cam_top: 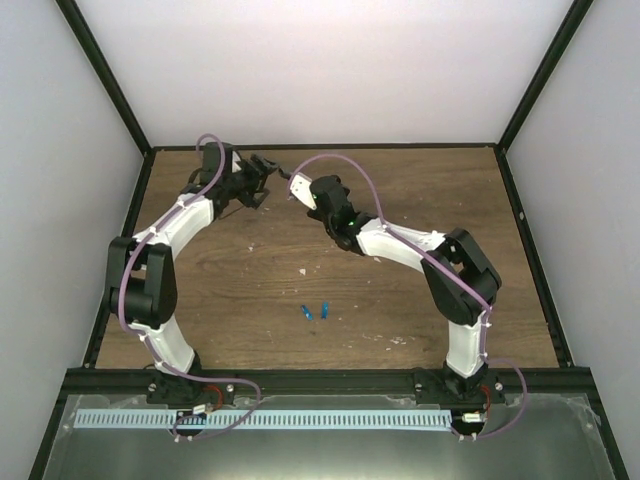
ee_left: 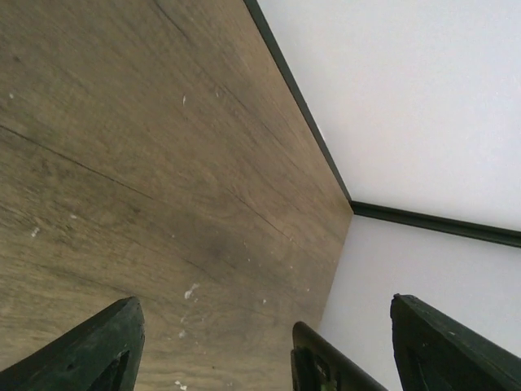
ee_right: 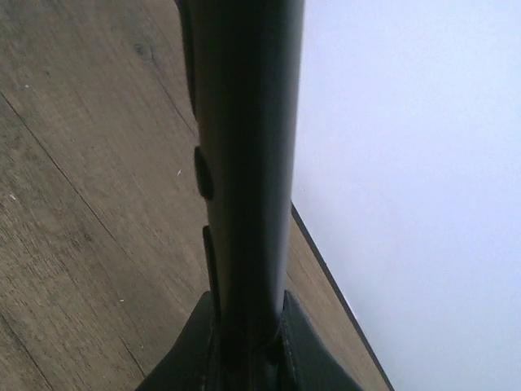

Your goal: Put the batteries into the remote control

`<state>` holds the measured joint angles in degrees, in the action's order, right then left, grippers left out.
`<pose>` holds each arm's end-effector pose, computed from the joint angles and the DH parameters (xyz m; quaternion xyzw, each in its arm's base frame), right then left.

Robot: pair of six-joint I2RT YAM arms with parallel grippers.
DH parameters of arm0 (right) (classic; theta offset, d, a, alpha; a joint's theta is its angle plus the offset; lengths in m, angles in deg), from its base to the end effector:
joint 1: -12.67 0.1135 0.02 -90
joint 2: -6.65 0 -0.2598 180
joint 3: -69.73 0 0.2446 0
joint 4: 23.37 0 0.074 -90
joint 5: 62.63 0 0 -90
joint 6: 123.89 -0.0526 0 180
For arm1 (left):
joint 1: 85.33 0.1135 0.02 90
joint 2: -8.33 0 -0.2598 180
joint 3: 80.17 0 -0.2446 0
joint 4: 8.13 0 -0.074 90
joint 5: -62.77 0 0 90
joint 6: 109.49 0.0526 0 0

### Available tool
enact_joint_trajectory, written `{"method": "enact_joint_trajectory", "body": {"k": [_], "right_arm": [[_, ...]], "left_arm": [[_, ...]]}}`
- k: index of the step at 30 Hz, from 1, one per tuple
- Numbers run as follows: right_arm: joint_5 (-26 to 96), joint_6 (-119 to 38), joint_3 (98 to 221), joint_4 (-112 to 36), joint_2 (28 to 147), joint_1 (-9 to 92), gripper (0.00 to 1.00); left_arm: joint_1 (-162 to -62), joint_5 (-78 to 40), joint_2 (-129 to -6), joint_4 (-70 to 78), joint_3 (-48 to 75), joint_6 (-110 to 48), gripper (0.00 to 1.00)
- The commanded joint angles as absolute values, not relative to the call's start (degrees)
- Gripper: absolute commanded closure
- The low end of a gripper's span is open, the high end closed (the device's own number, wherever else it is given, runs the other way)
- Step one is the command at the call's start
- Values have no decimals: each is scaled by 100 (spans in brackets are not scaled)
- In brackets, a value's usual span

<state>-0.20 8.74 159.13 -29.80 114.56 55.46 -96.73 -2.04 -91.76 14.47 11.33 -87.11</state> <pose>0.3403 0.2819 0.2322 -0.4612 0.6886 -0.2002 0.5225 0.3933 -0.1021 0.2518 -0.3163 0.8088 -0.4393 0.2298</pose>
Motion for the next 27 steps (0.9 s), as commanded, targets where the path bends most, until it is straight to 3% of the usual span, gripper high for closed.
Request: {"method": "enact_joint_trajectory", "body": {"k": [1,10,12,17,27], "right_arm": [[-134,1190,15926,-2423,11628,5635,99],[6,1418,15891,-2296,11774,5644,99],[28,1431,15897,-2299,11803,5647,99],[21,1471,15932,-2253,11888,5678,99],[-34,1436,16137,-2105,12084,5686,99]], "left_arm": [[-9710,-14,-8975,1175,1249,-9093,17],[-9708,88,-8949,1032,1396,-9309,22],[-9708,152,-8949,912,1431,-9351,28],[-9734,221,-8966,869,1370,-9313,55],[-9744,243,-8960,932,1312,-9289,62]]}}
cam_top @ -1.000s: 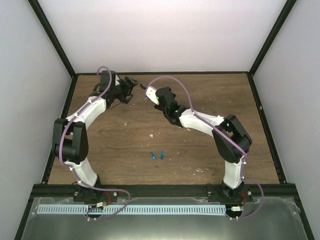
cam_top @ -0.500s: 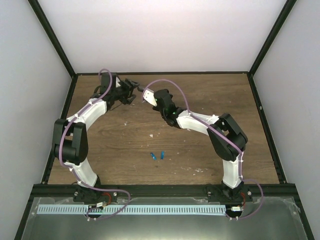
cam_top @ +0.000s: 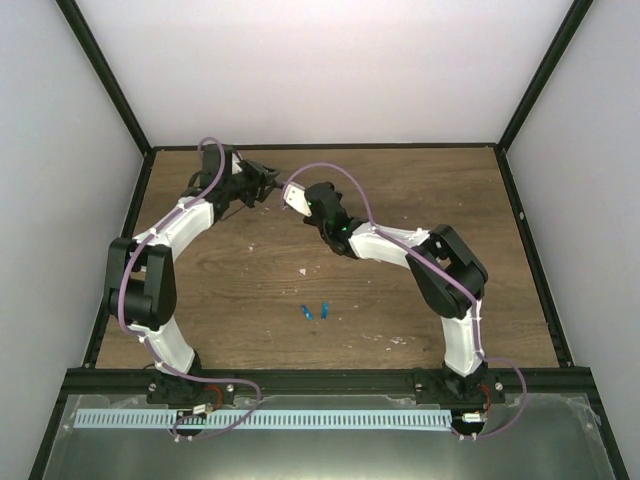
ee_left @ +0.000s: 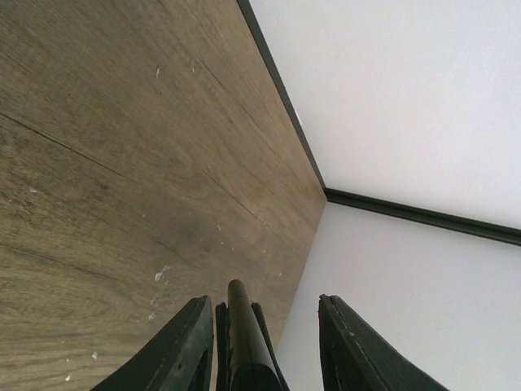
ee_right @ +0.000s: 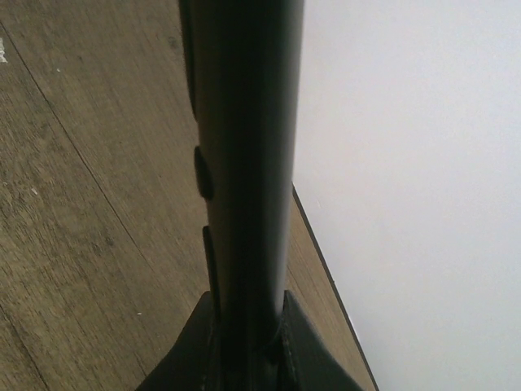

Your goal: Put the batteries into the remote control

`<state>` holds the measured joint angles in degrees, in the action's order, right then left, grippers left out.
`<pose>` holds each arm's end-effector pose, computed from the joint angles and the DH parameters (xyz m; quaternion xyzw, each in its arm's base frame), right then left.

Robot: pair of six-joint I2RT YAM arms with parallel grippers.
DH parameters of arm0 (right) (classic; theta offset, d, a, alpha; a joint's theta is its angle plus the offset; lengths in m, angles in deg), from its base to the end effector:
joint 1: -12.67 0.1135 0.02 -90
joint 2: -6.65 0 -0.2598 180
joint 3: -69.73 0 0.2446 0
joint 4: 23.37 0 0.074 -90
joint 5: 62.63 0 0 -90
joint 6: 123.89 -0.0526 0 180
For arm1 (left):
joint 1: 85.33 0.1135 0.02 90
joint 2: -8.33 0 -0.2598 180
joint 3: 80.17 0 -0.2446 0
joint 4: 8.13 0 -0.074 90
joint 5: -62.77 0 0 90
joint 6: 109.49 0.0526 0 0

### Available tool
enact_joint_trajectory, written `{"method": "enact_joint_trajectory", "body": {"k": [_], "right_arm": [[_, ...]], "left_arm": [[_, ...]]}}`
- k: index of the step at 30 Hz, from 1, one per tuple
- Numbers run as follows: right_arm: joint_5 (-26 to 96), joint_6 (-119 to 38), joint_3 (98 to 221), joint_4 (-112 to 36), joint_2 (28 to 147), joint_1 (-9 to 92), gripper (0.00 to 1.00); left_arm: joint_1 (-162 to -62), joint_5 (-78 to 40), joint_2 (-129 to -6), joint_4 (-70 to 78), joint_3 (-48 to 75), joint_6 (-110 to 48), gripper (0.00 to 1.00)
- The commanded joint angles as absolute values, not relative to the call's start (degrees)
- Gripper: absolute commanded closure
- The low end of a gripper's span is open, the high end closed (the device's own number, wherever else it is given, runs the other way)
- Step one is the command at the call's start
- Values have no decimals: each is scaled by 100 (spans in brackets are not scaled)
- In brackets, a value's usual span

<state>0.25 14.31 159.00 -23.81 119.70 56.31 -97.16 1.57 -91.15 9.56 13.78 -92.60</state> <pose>0.3464 0.2972 0.2044 -0.4978 0.6593 -0.2177 0.5196 0.3897 -0.1075 0.2509 -0.3247 0.7880 -0.4812 0.2049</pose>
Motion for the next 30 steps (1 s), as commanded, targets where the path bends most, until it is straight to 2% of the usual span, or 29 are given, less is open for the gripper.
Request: {"method": "enact_joint_trajectory", "body": {"k": [1,18,25,30], "right_arm": [[-34,1436,16161,-2100,12116,5684,99],[-286,1592,16258,-1585,12292,5705,99],[-316,1572,16241,-1645,12284,5705,99],[-337,1489,16242,-1625,12268,5705,91]], "left_arm": [[-9747,252,-8958,928,1317,-9299,64],[-9803,310,-9008,914,1291,-9294,74],[-9803,329,-9054,915,1269,-9248,84],[-9797,444,-9083,853,1247,-9116,91]]}}
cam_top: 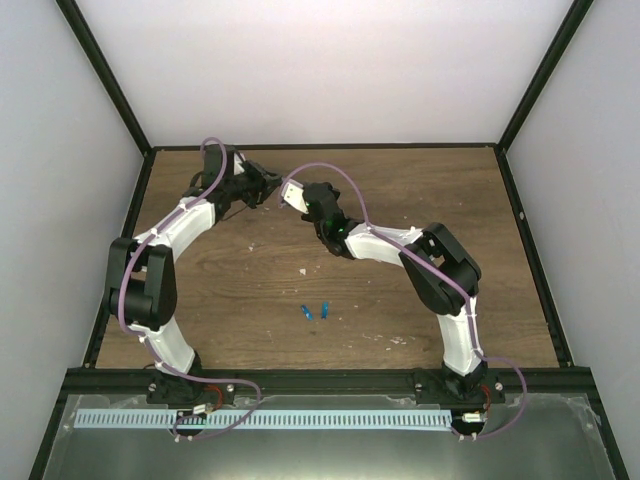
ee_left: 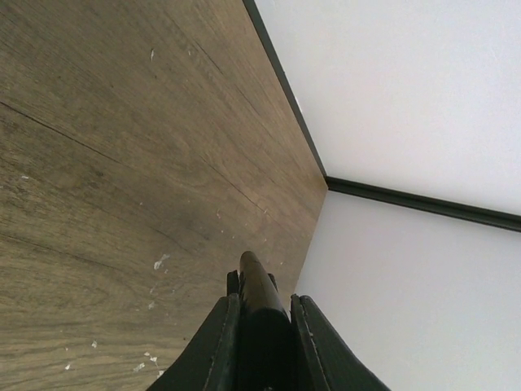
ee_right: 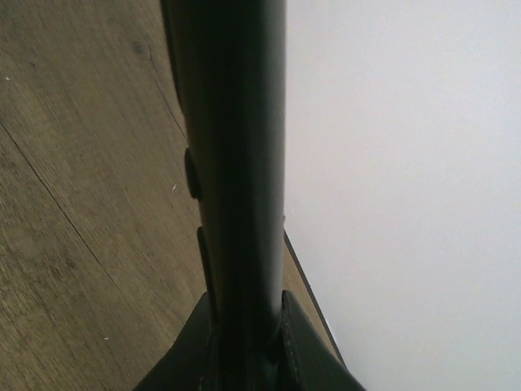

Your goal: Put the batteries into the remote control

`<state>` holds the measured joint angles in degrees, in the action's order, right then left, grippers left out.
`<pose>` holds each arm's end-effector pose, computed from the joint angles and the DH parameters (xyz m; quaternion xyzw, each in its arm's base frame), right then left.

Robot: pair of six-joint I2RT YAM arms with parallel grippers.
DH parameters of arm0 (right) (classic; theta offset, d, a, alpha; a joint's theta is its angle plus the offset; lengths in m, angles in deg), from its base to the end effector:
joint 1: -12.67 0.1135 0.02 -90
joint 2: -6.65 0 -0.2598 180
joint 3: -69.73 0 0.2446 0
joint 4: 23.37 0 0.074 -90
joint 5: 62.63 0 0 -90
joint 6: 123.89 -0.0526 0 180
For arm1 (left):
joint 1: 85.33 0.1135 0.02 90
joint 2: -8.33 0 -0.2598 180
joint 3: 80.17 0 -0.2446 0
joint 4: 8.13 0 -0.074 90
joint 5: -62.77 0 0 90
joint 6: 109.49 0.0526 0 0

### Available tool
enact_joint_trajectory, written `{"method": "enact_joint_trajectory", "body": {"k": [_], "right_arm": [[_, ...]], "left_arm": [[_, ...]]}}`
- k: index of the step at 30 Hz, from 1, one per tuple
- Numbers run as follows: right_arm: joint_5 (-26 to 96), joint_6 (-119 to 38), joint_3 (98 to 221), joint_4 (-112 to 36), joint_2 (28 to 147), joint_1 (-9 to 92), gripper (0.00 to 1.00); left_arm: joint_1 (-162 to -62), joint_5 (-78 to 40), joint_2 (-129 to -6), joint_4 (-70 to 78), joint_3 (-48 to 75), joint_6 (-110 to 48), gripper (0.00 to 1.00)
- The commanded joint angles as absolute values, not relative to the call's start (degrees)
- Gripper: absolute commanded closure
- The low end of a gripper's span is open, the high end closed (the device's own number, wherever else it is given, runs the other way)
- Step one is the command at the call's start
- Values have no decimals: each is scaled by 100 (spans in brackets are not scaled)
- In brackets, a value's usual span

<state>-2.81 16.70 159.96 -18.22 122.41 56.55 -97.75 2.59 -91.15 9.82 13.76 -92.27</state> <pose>0.3539 0.3037 0.2005 -0.4811 0.6474 -0.2456 0.5377 0.3878 -0.1122 0.2508 -0.3146 0.7917 -0.4854 0.1965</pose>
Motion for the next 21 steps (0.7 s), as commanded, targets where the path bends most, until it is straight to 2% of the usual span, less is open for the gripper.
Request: {"method": "enact_joint_trajectory", "body": {"k": [1,6,12,16,21], "right_arm": [[-341,1470,16237,-1610,12266,5705,89],[-278,1316,16198,-1581,12203,5698,65],[72,1128,15926,-1521,11936,5672,24],[756,564,15744,-2098,11470,5521,2],[2253,25,15541,-3176,10926,5222,0]], "left_arm": [[-9796,496,-9092,811,1247,-9109,92],[-9796,758,-9187,676,1228,-9009,95],[-9719,948,-9239,588,1250,-8548,98],[-9550,959,-9201,696,1267,-7888,100],[-9198,1552,-9147,530,1354,-6803,100]]}}
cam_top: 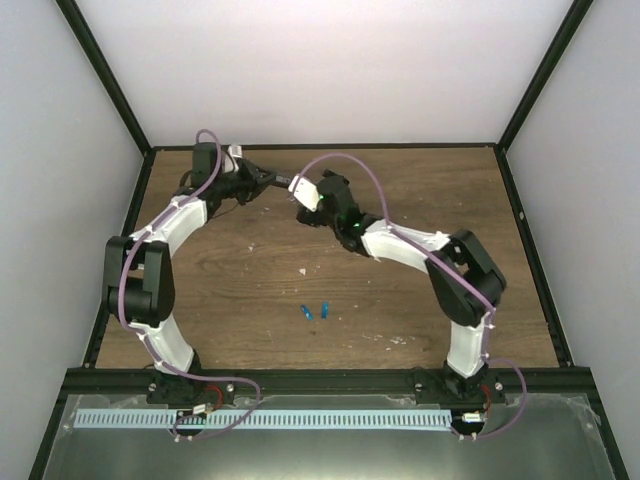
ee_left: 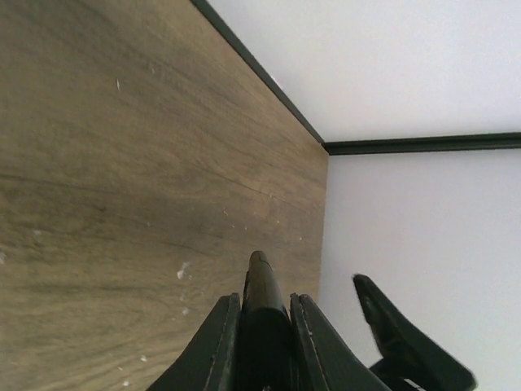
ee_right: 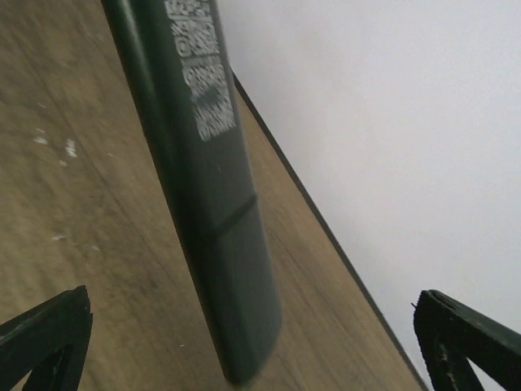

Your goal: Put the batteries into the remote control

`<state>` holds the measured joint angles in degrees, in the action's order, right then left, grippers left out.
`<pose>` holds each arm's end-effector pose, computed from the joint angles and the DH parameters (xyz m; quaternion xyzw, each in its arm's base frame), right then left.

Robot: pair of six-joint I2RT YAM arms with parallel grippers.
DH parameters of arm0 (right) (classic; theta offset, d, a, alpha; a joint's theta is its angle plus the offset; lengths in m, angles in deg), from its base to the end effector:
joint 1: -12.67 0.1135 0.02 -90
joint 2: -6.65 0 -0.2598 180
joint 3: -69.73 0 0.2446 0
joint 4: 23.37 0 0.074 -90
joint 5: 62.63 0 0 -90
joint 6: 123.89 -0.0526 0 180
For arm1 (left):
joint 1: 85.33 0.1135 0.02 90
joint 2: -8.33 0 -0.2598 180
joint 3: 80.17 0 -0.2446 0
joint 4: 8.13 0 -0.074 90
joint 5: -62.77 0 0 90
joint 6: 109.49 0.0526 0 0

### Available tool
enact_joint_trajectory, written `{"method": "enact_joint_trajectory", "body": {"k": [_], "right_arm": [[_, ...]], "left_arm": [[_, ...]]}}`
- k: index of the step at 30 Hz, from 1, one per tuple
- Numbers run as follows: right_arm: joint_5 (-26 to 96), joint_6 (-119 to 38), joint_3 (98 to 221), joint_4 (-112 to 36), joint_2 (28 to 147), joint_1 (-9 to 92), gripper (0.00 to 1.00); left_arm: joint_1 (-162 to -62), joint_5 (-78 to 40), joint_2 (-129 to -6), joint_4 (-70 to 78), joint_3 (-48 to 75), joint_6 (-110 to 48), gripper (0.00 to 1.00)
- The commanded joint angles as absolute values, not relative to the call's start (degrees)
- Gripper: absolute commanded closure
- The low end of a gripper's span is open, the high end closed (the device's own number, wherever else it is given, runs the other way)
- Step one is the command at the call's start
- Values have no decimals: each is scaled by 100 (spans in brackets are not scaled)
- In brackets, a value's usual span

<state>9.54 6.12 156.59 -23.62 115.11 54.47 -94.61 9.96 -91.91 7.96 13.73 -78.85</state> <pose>0.3424 0.2845 0.2237 -0.4702 0.6753 -0.1197 0.5554 0.3931 -0.0964 0.2511 -0.2039 0.8118 -0.4946 0.2342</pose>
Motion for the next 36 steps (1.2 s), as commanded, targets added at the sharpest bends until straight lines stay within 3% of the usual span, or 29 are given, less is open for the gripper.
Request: {"method": "enact_joint_trajectory", "body": {"k": [1,6,11,17,23,36], "right_arm": [[2552,17,15488,-3341,10847,5163,0],[3018,138,15242,-3646,10774,5090,0],[3441,147,15341,-3865,10861,4995,0],[3685,373,15324,-3758,10833,4978,0],[3808,403,15549,-3982,10964,4933,1],[3954,466,16047,-4642,11265,4922,48]], "left_arm": [[-9122,1751,-9157,454,1360,-6640,100],[-8904,3074,-9457,18,1168,-6055,100],[-8902,3943,-9687,1084,650,-4808,100],[-8902,3849,-9727,3138,57,-2713,100],[-8897,3984,-9735,3805,-81,-1999,100],[-8902,4206,-9801,4218,-160,-1514,100]]}}
